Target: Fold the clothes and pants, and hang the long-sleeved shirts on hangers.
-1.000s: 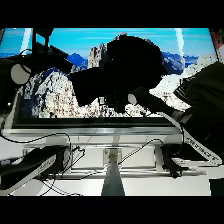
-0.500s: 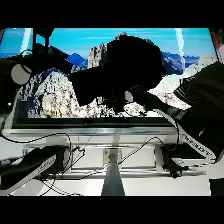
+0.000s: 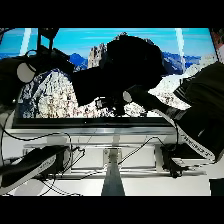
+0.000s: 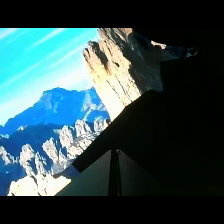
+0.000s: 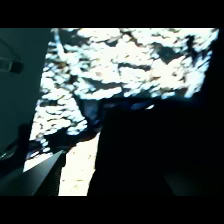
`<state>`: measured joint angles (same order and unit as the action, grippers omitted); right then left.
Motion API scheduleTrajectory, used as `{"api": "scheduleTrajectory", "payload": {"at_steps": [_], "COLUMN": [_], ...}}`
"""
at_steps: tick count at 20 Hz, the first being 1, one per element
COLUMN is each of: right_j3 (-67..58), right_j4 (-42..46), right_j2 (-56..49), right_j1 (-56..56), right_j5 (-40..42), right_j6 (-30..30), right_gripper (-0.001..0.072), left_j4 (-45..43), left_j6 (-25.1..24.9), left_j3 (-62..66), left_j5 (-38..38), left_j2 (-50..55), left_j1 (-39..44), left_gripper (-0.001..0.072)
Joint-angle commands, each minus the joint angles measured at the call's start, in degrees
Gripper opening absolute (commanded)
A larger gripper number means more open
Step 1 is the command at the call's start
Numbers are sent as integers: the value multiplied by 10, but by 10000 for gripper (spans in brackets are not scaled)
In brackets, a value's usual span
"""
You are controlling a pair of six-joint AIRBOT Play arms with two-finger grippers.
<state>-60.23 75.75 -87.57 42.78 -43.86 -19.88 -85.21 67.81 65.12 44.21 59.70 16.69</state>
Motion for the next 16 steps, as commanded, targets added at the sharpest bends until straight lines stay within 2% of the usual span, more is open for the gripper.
{"api": "scheduleTrajectory", "payload": {"at_steps": [1, 5, 8, 10, 11, 13, 14, 16], "right_j3": [-1, 0, 0, 0, 1, 0, -3, -17], "right_j4": [13, 33, 61, 71, 76, 94, 102, 114], "right_j2": [-5, -18, -25, -33, -36, -38, -37, -32], "right_j1": [9, 14, 14, 14, 14, 14, 14, 14], "right_j5": [86, 40, 90, 93, 93, 94, 92, 88], "right_j6": [0, 0, 0, 0, 0, 0, 0, -5], "right_gripper": [571, 570, 569, 567, 535, 344, 309, 307], "left_j4": [4, 4, 4, 4, 4, 3, 3, 3], "left_j6": [4, 4, 4, 4, 4, 4, 4, 4], "left_j3": [0, 0, 0, 0, 0, 0, 0, 0], "left_j5": [0, 0, 0, 0, 0, 0, 0, 0], "left_j2": [15, 21, 21, 21, 21, 21, 21, 21], "left_j1": [0, 0, 0, 0, 0, 0, 0, 0], "left_gripper": [40, 40, 40, 40, 40, 40, 40, 40]}}
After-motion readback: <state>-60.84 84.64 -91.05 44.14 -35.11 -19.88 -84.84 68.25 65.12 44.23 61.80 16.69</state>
